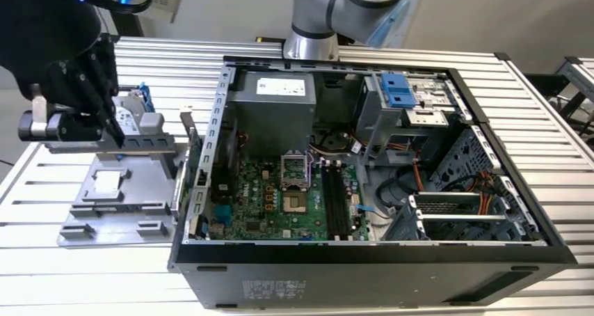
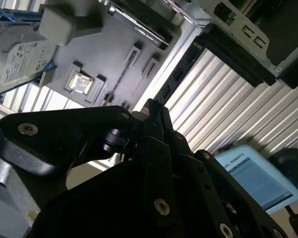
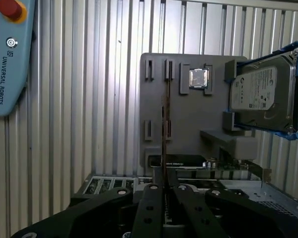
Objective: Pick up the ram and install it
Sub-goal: 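Pick up the ram and move it above insertion slot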
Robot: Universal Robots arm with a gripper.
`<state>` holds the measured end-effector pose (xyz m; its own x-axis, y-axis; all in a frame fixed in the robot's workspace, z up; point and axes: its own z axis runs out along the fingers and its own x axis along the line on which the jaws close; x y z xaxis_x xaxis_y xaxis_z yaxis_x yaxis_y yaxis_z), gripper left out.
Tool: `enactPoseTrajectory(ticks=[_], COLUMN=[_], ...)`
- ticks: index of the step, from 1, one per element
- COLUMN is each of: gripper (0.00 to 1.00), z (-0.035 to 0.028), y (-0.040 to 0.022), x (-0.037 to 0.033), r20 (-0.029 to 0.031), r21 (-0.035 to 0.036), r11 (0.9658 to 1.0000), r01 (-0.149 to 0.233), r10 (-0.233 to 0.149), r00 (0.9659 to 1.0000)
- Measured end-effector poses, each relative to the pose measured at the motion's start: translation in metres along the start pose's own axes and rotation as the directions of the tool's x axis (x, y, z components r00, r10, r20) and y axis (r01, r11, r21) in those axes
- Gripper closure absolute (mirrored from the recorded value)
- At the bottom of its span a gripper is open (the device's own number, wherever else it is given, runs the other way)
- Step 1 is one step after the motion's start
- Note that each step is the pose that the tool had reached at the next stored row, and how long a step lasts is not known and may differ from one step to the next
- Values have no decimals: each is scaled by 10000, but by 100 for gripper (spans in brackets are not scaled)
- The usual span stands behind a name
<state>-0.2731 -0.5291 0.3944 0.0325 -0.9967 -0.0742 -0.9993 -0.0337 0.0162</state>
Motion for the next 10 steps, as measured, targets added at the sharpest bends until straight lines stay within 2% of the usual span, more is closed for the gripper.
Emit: enactPoseTrajectory(ticks=[10], gripper=[100], z=[-8], y=[-453], x=[15], r20=[1], r21=[-20], r11=[10000], r01=[-1], r10=[1], r00=[10000])
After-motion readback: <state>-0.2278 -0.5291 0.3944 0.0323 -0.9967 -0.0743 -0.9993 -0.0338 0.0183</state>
